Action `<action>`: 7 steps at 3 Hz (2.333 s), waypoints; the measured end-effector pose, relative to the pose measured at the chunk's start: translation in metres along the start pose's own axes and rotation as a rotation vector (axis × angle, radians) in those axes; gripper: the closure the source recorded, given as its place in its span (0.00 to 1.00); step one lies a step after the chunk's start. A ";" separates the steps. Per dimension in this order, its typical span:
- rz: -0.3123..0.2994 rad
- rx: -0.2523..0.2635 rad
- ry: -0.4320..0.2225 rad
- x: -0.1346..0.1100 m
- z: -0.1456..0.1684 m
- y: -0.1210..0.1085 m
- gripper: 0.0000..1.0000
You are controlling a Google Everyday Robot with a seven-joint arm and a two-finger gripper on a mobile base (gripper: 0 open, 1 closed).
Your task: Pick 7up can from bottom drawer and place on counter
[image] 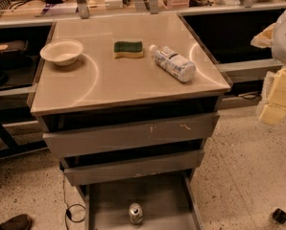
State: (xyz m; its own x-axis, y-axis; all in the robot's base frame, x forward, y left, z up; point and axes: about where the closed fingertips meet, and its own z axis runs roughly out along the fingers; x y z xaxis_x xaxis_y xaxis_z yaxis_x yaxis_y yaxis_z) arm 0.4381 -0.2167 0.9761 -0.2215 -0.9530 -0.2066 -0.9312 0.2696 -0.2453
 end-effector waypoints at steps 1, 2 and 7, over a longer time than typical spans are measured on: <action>0.000 0.000 0.000 0.000 0.000 0.000 0.00; -0.009 -0.006 -0.019 -0.003 0.009 0.006 0.00; -0.018 -0.231 -0.204 -0.050 0.256 0.126 0.00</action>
Offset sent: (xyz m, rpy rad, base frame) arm -0.0054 0.0108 -0.0278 0.0374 0.0204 0.0349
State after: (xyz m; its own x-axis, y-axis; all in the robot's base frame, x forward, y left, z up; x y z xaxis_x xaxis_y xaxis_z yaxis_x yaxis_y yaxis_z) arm 0.4063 -0.0995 0.7136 -0.1630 -0.9036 -0.3962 -0.9809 0.1917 -0.0337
